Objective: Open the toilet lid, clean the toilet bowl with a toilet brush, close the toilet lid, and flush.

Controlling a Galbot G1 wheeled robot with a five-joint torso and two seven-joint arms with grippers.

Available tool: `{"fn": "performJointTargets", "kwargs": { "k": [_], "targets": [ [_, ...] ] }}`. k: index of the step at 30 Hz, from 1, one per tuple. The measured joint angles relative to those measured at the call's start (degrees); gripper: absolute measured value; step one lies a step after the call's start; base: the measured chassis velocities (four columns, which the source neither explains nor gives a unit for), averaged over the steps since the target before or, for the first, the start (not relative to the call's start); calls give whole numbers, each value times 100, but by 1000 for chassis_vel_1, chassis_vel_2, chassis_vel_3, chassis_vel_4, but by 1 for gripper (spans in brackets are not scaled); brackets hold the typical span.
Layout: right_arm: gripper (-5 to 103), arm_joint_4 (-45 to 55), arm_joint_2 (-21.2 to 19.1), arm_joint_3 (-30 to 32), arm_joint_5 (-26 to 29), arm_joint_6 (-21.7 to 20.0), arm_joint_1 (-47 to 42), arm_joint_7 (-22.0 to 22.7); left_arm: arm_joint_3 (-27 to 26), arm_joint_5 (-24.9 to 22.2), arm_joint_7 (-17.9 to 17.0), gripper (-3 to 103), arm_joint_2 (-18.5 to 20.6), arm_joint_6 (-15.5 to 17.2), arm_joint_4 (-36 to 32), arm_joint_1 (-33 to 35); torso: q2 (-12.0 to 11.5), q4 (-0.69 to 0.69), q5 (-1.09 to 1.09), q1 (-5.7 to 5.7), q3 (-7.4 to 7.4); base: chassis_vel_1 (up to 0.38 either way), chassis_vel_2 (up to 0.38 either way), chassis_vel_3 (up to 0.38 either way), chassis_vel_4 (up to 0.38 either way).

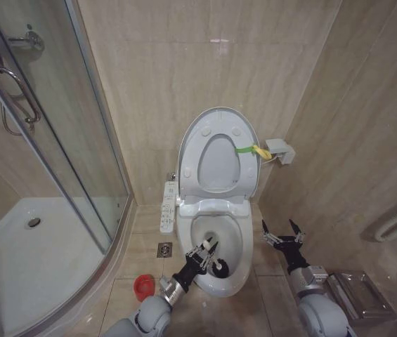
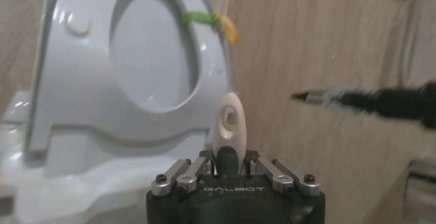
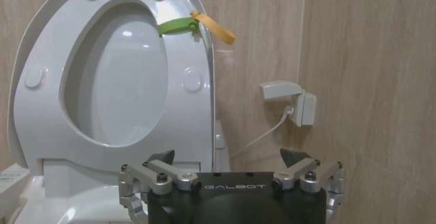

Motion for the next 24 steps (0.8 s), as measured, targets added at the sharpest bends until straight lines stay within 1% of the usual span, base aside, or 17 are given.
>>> {"fn": "performJointTargets", "kwargs": {
  "k": [2, 3, 4, 7, 13, 16, 17, 20, 21, 24],
  "targets": [
    [100, 0, 0, 0, 0, 0, 0, 0, -128, 78, 119, 26, -148, -158, 437, -138, 0, -1, 0, 0, 0, 0, 0, 0, 0],
    [100, 0, 0, 0, 0, 0, 0, 0, -169, 110, 156, 26, -205, -217, 588, -194, 0, -1, 0, 0, 0, 0, 0, 0, 0],
    [100, 0, 0, 0, 0, 0, 0, 0, -169, 110, 156, 26, -205, -217, 588, -194, 0, -1, 0, 0, 0, 0, 0, 0, 0],
    [100, 0, 0, 0, 0, 0, 0, 0, -322, 208, 271, 26, -400, -420, 1119, -441, 0, -2, 0, 0, 0, 0, 0, 0, 0],
    [100, 0, 0, 0, 0, 0, 0, 0, -357, 222, 255, 26, -458, -405, 1257, -693, -1, -2, 0, 0, 0, 0, 0, 0, 0],
    [100, 0, 0, 0, 0, 0, 0, 0, -419, 474, 165, 26, -477, -337, 1361, -893, -1, -2, 0, 0, 0, 0, 0, 0, 0],
    [100, 0, 0, 0, 0, 0, 0, 0, -419, 474, 165, 26, -477, -337, 1361, -893, -1, -2, 0, 0, 0, 0, 0, 0, 0],
    [100, 0, 0, 0, 0, 0, 0, 0, -508, 671, 224, 26, -542, -442, 1782, -1094, -1, -1, 0, 0, 0, 0, 0, 0, 0],
    [100, 0, 0, 0, 0, 0, 0, 0, -508, 671, 224, 26, -542, -442, 1782, -1094, -1, -1, 0, 0, 0, 0, 0, 0, 0],
    [100, 0, 0, 0, 0, 0, 0, 0, -552, 710, 367, 26, -639, -556, 2163, -1194, -1, 0, 0, 1, 0, 0, 0, 0, 0]
  ]
}}
